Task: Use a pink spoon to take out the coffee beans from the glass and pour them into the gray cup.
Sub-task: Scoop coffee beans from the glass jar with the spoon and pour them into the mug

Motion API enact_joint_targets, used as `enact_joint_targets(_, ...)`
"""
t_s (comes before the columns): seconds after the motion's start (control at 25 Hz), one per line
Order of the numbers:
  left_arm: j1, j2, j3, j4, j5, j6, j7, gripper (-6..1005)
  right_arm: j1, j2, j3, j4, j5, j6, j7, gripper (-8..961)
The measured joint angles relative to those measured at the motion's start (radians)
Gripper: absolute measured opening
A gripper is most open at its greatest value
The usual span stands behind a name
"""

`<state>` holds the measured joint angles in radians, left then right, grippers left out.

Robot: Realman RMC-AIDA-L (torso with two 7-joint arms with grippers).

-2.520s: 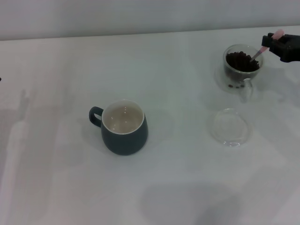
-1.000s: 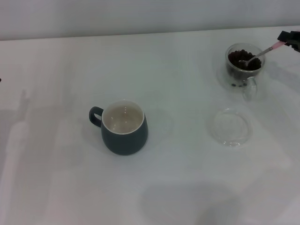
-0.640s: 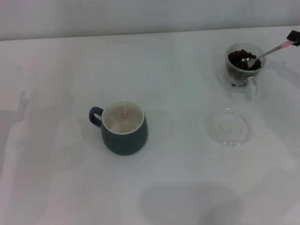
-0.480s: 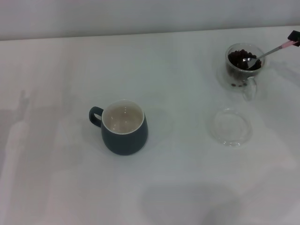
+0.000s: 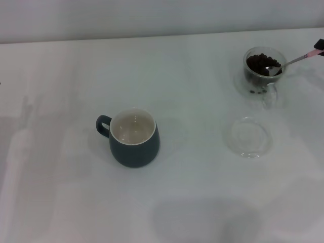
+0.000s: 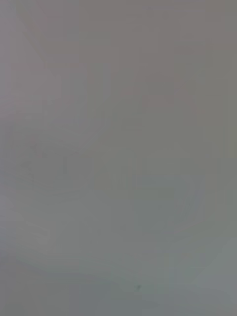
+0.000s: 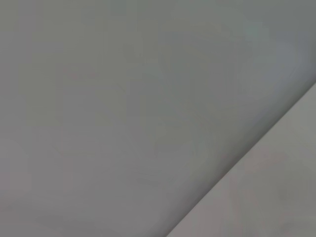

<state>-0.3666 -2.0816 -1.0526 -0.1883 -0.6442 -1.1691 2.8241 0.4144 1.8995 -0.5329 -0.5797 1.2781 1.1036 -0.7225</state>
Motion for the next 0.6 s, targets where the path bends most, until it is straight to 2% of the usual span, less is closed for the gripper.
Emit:
enact_joint_targets(0.24, -0.002, 0.001, -0.004, 0.000, -0.002, 0.000, 0.000, 802, 0.005, -0.007, 0.031, 0.024, 0.004, -0.002, 0.017, 153)
enact_joint_targets(0.6, -0.008, 0.002, -0.004, 0.003, -0.003, 0.000, 0.000, 802, 0.034, -0.035, 0.052, 0.098, 0.037, 0.012, 0.029, 154)
